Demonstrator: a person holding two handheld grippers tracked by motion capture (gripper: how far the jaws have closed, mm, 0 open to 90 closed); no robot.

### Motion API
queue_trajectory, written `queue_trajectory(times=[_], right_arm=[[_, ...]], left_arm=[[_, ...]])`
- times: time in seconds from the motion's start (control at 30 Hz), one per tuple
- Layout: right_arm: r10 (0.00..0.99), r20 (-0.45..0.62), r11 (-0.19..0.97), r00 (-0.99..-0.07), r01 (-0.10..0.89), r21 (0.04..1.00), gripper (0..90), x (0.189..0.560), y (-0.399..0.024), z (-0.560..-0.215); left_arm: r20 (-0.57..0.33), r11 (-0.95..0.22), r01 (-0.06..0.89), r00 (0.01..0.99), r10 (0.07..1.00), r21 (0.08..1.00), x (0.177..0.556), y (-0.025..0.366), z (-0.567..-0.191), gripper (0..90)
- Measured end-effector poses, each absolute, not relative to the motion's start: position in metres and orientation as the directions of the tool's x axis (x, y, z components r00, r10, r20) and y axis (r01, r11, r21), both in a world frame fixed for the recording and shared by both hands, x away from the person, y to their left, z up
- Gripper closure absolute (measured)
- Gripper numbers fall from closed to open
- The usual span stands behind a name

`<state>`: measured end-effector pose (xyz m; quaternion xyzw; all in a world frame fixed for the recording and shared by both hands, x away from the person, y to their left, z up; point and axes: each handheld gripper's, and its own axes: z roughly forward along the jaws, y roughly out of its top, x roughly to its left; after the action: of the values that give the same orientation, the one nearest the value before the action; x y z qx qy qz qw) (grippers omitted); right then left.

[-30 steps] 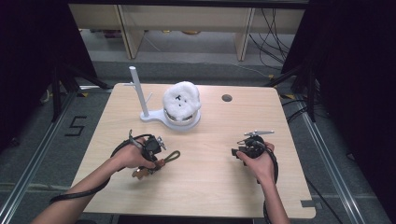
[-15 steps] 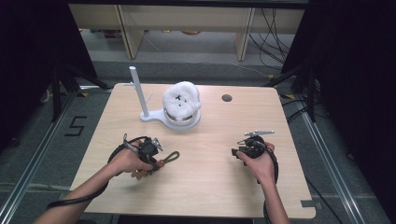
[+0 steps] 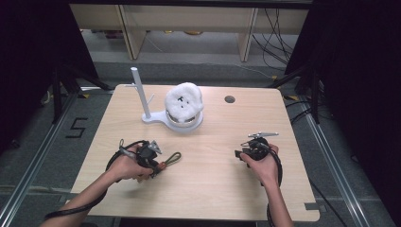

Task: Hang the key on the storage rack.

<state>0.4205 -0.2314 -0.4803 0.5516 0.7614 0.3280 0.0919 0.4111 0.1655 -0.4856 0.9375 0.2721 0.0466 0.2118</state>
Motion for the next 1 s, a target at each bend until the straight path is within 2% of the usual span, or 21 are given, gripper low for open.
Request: queue_trajectory(times=[0.1,0.53,0.57,0.6,0.7,1.0], right_arm=[[0.9,0.221,0.176,-0.374,0.779,0.601,59.4,0.42,-0.231,-0.48],[0.904,0.22,0.162,-0.368,0.768,0.619,58.9,0.42,-0.231,-0.482],[0.903,0.218,0.164,-0.369,0.767,0.62,58.9,0.42,-0.231,-0.482],[0.903,0.221,0.162,-0.368,0.769,0.618,58.8,0.42,-0.23,-0.482],[0.898,0.222,0.182,-0.381,0.779,0.6,58.8,0.421,-0.231,-0.481],[0.892,0.228,0.187,-0.39,0.778,0.6,58.4,0.421,-0.232,-0.48]], left_arm=[[-0.044,-0.721,0.508,0.83,0.556,0.471,0.407,0.166,-0.487,66.2],[-0.06,-0.652,0.501,0.816,0.575,0.569,0.404,0.19,-0.48,66.4],[-0.083,-0.605,0.518,0.796,0.599,0.604,0.402,0.191,-0.481,66.4],[-0.07,-0.627,0.505,0.808,0.585,0.593,0.403,0.194,-0.479,66.4],[-0.1,-0.549,0.529,0.773,0.627,0.647,0.399,0.197,-0.48,66.4],[-0.114,-0.45,0.517,0.739,0.664,0.728,0.396,0.21,-0.472,66.5]])
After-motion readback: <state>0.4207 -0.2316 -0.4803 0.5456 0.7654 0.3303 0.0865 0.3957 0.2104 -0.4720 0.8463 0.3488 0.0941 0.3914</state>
